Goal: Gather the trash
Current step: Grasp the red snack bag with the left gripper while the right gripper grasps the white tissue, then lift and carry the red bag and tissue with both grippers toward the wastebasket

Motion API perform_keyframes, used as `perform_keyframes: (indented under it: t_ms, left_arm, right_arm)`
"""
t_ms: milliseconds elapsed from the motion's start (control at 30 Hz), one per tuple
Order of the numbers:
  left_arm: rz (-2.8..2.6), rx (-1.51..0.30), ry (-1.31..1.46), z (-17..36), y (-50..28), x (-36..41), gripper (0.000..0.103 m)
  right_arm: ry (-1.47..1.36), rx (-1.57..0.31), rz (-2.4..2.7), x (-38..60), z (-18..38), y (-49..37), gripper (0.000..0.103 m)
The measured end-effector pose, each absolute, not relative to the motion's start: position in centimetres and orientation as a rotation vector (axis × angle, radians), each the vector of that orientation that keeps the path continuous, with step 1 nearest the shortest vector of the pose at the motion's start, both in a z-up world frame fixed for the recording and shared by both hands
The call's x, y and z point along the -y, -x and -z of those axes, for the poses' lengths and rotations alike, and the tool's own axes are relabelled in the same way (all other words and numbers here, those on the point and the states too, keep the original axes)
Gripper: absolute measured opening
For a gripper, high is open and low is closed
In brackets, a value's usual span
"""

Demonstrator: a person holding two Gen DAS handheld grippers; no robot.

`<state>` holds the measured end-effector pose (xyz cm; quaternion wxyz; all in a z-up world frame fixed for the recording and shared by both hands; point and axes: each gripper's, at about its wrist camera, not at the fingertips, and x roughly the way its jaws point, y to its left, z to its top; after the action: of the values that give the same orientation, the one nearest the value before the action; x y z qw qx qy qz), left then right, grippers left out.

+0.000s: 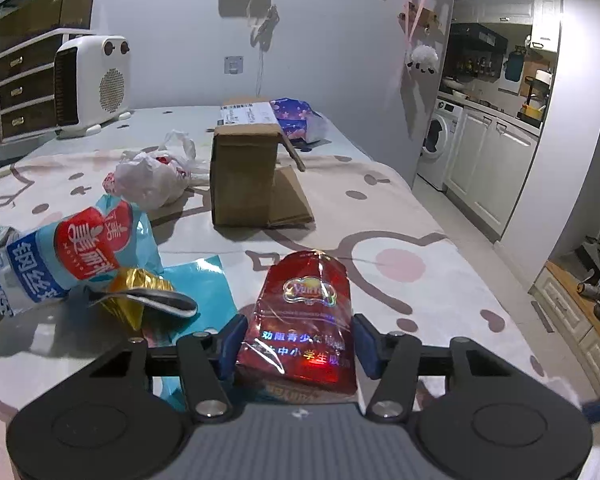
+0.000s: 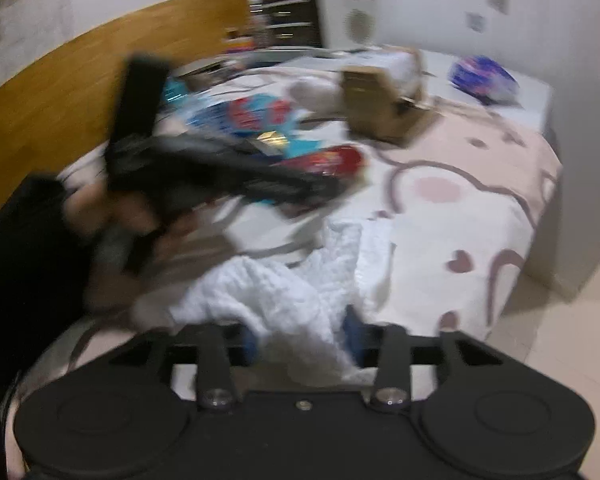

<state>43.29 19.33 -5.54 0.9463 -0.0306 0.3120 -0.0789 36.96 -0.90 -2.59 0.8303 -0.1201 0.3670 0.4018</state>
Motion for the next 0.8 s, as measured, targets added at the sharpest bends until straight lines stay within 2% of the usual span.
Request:
perform_keyframes:
  t_ms: [33, 133, 200, 367, 567, 633, 700, 800]
  left_arm:
    - [0.164, -0.639, 0.068, 5.5, -43.2, -19.4, 0.056]
    - [0.170, -0.649, 0.079, 5.4, -42.8, -19.5, 0.056]
    - [0.169, -0.652, 0.083, 5.3, -42.7, -19.5, 0.056]
    - [0.167, -0.655, 0.073, 5.3, -42.5, -19.3, 0.056]
    - [0.171, -0.660, 0.065, 5.3, -42.4, -19.3, 0.056]
    - [0.169, -0.661, 0.053, 5.3, -42.5, -19.2, 0.056]
    - [0.166, -0.656, 0.039, 5.4, -42.4, -18.9, 0.056]
    - [0.159, -0.648, 0.029, 5.6, -42.4, -18.6, 0.056]
  right_arm:
    - [0.308, -0.738, -0.878, 0.9, 2.3, -36.0, 0.083]
    - [0.443, -0.616, -0.957, 1.4, 1.4, -34.1, 0.090]
    - [0.483, -0.579, -1.037, 1.8, 0.8, -34.1, 0.099]
    - [0.589, -0.502, -1.165, 0.8, 0.4, -36.4, 0.103]
    - [0.684, -0.616, -1.174, -1.7, 4.2, -40.3, 0.103]
    - [0.619, -0.646, -1.194, -1.1, 4.7, -41.6, 0.102]
    - [0.551, -0.697, -1.209, -0.5, 5.0, -42.5, 0.096]
    - [0.488, -0.702, -1.205, 0.2, 5.1, -42.2, 0.081]
